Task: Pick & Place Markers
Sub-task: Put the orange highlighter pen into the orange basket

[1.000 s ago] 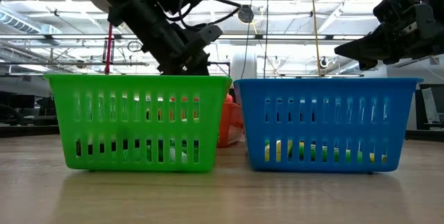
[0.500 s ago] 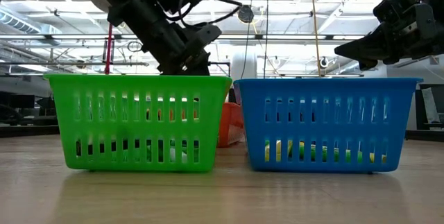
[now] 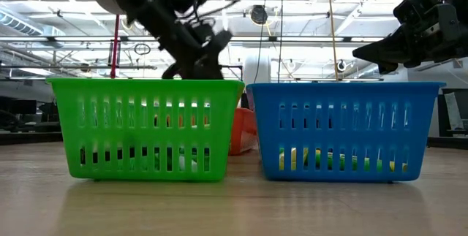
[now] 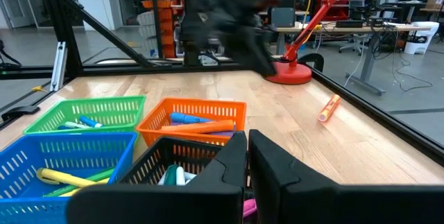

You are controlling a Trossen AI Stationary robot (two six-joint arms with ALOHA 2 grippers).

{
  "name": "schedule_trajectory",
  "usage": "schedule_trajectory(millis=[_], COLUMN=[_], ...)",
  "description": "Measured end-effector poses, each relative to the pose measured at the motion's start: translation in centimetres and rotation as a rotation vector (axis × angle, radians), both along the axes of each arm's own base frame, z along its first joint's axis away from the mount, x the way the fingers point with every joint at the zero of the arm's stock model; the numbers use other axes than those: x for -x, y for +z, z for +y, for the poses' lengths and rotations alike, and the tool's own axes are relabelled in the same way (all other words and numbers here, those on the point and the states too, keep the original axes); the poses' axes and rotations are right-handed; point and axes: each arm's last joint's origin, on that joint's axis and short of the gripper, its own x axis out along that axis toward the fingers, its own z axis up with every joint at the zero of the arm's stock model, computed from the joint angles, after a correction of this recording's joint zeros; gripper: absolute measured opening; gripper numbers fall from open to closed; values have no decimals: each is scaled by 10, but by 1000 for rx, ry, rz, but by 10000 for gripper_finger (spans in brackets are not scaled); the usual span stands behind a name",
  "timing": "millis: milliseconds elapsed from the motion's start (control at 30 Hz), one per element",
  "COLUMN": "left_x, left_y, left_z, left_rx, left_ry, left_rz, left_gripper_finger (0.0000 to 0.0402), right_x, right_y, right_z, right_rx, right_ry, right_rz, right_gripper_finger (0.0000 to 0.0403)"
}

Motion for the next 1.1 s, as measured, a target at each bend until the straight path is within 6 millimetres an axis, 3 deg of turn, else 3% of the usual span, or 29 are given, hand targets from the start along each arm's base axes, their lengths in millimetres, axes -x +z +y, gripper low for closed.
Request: schedule_trajectory(millis=[267, 500, 833, 1100], left_x=[33, 48, 10, -11], left_y=[-10, -24, -23, -44], left_z=[91, 131, 163, 185], left_rx=[149, 268, 304, 444], left_ry=[260, 299, 348, 392], left_rz=[34, 19, 273, 445], left_gripper_finger=[177, 224, 225, 225], right_x=[0, 0, 0, 0], right_y=[0, 0, 0, 0], right_z=[0, 0, 0, 0], right_rx=[0, 0, 0, 0], right_ry=[0, 0, 0, 0], right_rz=[0, 0, 0, 0], right_gripper_finger=[8, 8, 8, 8])
